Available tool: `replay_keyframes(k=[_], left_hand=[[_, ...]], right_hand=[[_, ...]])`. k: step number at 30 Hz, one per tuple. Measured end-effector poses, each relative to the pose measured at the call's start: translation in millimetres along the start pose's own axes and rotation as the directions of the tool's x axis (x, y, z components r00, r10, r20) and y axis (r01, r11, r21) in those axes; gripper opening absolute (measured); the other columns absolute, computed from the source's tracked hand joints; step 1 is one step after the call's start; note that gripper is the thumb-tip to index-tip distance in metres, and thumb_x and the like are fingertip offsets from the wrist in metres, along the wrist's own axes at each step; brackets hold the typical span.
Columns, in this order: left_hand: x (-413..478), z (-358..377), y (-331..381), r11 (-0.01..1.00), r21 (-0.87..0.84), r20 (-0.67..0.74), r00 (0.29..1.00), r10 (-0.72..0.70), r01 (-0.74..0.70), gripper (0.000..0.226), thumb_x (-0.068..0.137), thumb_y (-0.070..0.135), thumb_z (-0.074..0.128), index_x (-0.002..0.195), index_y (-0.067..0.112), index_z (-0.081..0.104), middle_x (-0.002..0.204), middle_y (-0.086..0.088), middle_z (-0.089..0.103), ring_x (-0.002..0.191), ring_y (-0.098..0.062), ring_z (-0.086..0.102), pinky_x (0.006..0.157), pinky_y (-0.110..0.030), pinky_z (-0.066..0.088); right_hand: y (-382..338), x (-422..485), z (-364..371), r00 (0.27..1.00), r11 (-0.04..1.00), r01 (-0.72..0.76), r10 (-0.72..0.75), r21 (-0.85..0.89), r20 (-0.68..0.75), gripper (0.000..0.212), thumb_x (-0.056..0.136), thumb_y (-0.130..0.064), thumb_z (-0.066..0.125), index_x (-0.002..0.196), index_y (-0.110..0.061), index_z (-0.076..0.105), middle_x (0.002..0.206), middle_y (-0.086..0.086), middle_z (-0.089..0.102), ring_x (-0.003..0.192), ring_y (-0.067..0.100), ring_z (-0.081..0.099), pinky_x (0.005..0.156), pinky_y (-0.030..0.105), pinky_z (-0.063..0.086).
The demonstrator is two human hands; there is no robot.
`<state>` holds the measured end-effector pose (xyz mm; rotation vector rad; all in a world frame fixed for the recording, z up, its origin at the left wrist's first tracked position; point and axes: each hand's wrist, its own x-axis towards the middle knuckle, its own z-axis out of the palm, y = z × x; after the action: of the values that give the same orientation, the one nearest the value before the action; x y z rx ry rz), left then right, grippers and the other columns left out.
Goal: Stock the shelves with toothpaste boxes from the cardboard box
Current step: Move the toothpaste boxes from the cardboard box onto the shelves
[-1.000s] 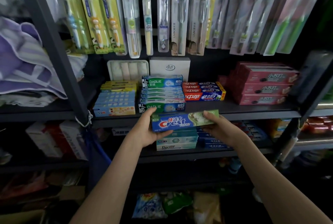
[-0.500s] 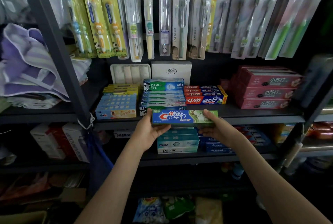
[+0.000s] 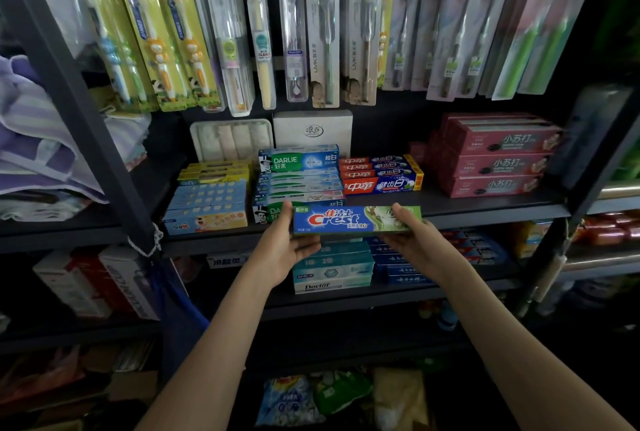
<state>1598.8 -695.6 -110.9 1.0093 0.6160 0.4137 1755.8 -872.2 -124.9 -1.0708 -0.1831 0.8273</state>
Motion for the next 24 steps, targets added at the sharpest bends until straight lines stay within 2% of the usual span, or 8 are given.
replay_keyframes(k=[3, 7, 13, 17, 19, 21, 23, 24], left_hand=[[0.2, 4.7, -1.9, 0.997, 0.080, 0.105, 0.994, -0.024, 0.016, 0.058, 0.075, 0.061, 0.058, 0.113, 0.018, 0.060, 0.100, -0.008, 0.071, 0.093, -0.021, 0.066, 0.080, -0.038, 0.055], [10.0, 11.4, -10.2, 0.965, 0.260, 0.090, 0.996, -0.008, -0.016, 0.091, 0.048, 0.053, 0.082, 0.124, 0.011, 0.055, 0.126, -0.010, 0.059, 0.106, -0.019, 0.062, 0.066, -0.026, 0.054], [17.1, 24.8, -14.5, 0.924, 0.382, 0.048, 0.999, -0.019, -0.001, 0.056, 0.078, 0.052, 0.069, 0.113, 0.009, 0.065, 0.096, -0.004, 0.070, 0.080, -0.018, 0.063, 0.065, -0.027, 0.055], [19.1, 35.0, -14.3, 0.819, 0.557, 0.080, 0.991, 0.108, -0.135, 0.048, 0.076, 0.061, 0.067, 0.108, 0.026, 0.059, 0.106, 0.005, 0.065, 0.095, -0.014, 0.061, 0.077, -0.030, 0.051], [20.5, 40.5, -13.2, 0.688, 0.674, 0.169, 0.963, 0.211, -0.269, 0.046, 0.071, 0.069, 0.066, 0.098, 0.033, 0.058, 0.102, 0.009, 0.065, 0.099, -0.013, 0.060, 0.087, -0.032, 0.048], [29.2, 48.0, -15.1, 0.395, 0.837, 0.265, 0.912, 0.312, -0.379, 0.064, 0.057, 0.086, 0.060, 0.098, 0.036, 0.059, 0.104, 0.012, 0.065, 0.106, -0.015, 0.057, 0.096, -0.039, 0.044], [35.1, 61.5, -15.8, 0.115, 0.921, 0.301, 0.867, 0.398, -0.373, 0.073, 0.057, 0.084, 0.061, 0.107, 0.032, 0.055, 0.112, 0.010, 0.060, 0.114, -0.019, 0.048, 0.098, -0.041, 0.037], [37.4, 68.8, -16.8, 0.029, 0.935, 0.307, 0.849, 0.429, -0.353, 0.075, 0.060, 0.080, 0.064, 0.114, 0.029, 0.052, 0.117, 0.007, 0.057, 0.116, -0.021, 0.044, 0.097, -0.040, 0.034]], right_hand=[[-1.2, 0.5, -4.6, 0.999, 0.999, 0.025, -0.026, -0.032, -0.028, 0.049, 0.084, -0.024, 0.068, 0.122, 0.000, 0.050, 0.112, 0.013, 0.065, 0.097, 0.021, 0.065, 0.081, 0.031, 0.052], [-6.4, -0.2, -14.3, 0.999, 0.997, 0.047, -0.047, -0.058, -0.009, 0.047, 0.076, -0.026, 0.070, 0.112, 0.000, 0.055, 0.109, 0.014, 0.066, 0.098, 0.022, 0.065, 0.091, 0.033, 0.050], [-13.1, -0.1, -27.2, 0.999, 0.974, 0.033, -0.035, -0.224, -0.004, 0.030, 0.087, -0.033, 0.064, 0.101, -0.007, 0.060, 0.092, 0.008, 0.068, 0.081, 0.018, 0.064, 0.080, 0.030, 0.051], [-27.3, -4.3, -43.2, 0.998, 0.942, 0.058, -0.053, -0.331, 0.024, 0.033, 0.081, -0.034, 0.065, 0.106, -0.014, 0.059, 0.093, 0.002, 0.069, 0.080, 0.014, 0.064, 0.079, 0.029, 0.047], [-38.0, -5.3, -59.5, 0.993, 0.911, 0.116, -0.093, -0.396, 0.076, 0.048, 0.076, -0.027, 0.066, 0.122, -0.020, 0.054, 0.104, 0.003, 0.069, 0.089, 0.016, 0.065, 0.084, 0.030, 0.047], [-50.6, -5.9, -75.0, 0.986, 0.845, 0.167, -0.145, -0.508, 0.083, 0.065, 0.074, -0.018, 0.070, 0.134, -0.022, 0.044, 0.115, 0.004, 0.066, 0.098, 0.017, 0.064, 0.086, 0.027, 0.047], [-63.5, -4.0, -87.4, 0.979, 0.751, 0.189, -0.195, -0.632, 0.060, 0.073, 0.076, -0.009, 0.072, 0.139, -0.022, 0.038, 0.117, 0.000, 0.062, 0.098, 0.012, 0.064, 0.080, 0.021, 0.049], [-68.9, -1.7, -92.5, 0.975, 0.715, 0.194, -0.213, -0.672, 0.055, 0.075, 0.077, -0.006, 0.072, 0.141, -0.022, 0.036, 0.117, -0.002, 0.061, 0.096, 0.010, 0.063, 0.076, 0.019, 0.050]])
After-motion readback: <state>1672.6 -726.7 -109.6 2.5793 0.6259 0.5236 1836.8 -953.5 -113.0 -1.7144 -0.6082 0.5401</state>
